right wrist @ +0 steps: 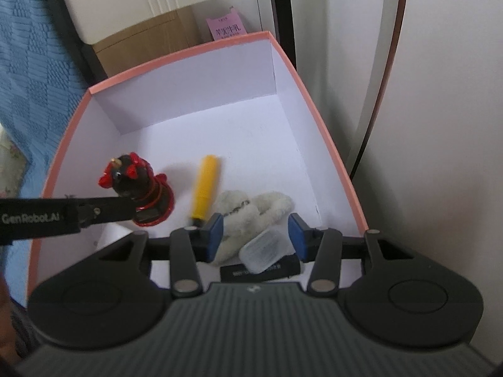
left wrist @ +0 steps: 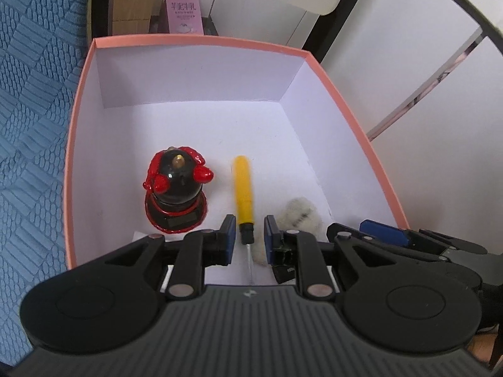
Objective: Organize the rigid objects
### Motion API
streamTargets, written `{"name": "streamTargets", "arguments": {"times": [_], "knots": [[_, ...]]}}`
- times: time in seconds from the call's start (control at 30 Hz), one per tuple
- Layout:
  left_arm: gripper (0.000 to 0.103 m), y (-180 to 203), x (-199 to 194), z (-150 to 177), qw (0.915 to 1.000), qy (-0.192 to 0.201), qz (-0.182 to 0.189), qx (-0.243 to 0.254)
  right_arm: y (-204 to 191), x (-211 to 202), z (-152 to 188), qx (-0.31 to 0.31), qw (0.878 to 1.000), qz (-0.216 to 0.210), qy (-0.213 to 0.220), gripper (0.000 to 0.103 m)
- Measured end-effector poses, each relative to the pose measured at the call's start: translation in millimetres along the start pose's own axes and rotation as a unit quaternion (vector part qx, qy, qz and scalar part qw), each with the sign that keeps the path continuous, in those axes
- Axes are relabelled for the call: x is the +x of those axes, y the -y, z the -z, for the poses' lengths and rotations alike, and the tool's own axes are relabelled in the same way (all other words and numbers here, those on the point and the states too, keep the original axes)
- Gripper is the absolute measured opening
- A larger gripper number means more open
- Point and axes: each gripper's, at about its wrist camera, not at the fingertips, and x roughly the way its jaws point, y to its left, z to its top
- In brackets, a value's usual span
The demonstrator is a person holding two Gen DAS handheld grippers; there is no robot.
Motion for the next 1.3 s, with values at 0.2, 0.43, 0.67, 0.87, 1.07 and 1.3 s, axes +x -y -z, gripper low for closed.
{"name": "streamTargets", "arguments": {"times": [0.2,0.43,0.67,0.87,1.07,1.3], "knots": [[0.021,-1.3,-23.9,3.9,0.9999,0.016,0.002,0.002,-9.1,-17.5,-0.2,-0.002,1.0,-0.005,0.01,0.048],[0.021,-4.6,-45.2,10.5,0.9995,0.03,0.001,0.007,-21.5,-33.1,5.5,-0.005,1.0,-0.001,0.018,0.048],[0.021,-9.7,-61.2,18.3,0.9993,0.036,0.003,0.005,-31.6,-50.2,8.8,-0.004,1.0,0.002,0.026,0.048],[0.037,-5.6,-93.1,18.8,0.9978,0.063,0.003,0.02,-42.3,-81.9,4.6,-0.006,0.998,0.002,0.055,0.048],[0.049,-1.7,-142.1,23.8,0.994,0.104,0.002,0.033,-60.1,-125.9,7.9,-0.011,0.996,-0.001,0.091,0.048],[0.061,-2.8,-205.5,48.1,0.9892,0.142,0.002,0.038,-81.6,-179.5,27.3,-0.012,0.993,-0.008,0.121,0.048]]}}
